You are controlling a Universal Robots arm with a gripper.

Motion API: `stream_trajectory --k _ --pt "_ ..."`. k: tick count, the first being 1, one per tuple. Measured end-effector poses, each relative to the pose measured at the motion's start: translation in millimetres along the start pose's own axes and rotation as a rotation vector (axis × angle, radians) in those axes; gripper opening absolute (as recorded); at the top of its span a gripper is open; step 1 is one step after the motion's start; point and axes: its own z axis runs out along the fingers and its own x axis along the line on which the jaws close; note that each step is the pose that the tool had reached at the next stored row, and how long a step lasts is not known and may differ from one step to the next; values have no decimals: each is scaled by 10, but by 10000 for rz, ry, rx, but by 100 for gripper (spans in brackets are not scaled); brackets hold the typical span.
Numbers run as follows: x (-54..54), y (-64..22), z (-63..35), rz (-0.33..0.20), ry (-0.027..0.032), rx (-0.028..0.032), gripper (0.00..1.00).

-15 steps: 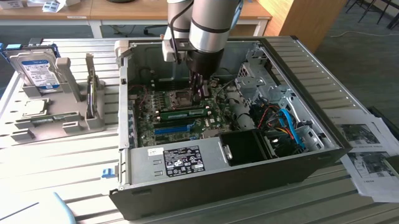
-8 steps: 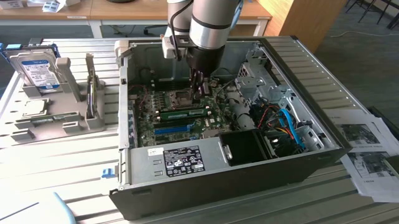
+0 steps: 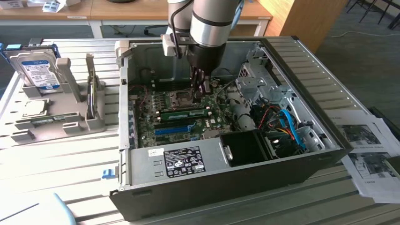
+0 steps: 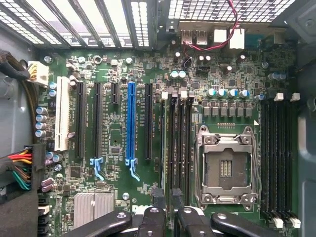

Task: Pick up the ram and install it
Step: 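Insert the ram into the slot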

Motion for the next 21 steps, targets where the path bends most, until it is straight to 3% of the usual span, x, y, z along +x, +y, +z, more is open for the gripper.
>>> stream_trajectory --k 21 --pt "-2 4 -103 0 4 -1 18"
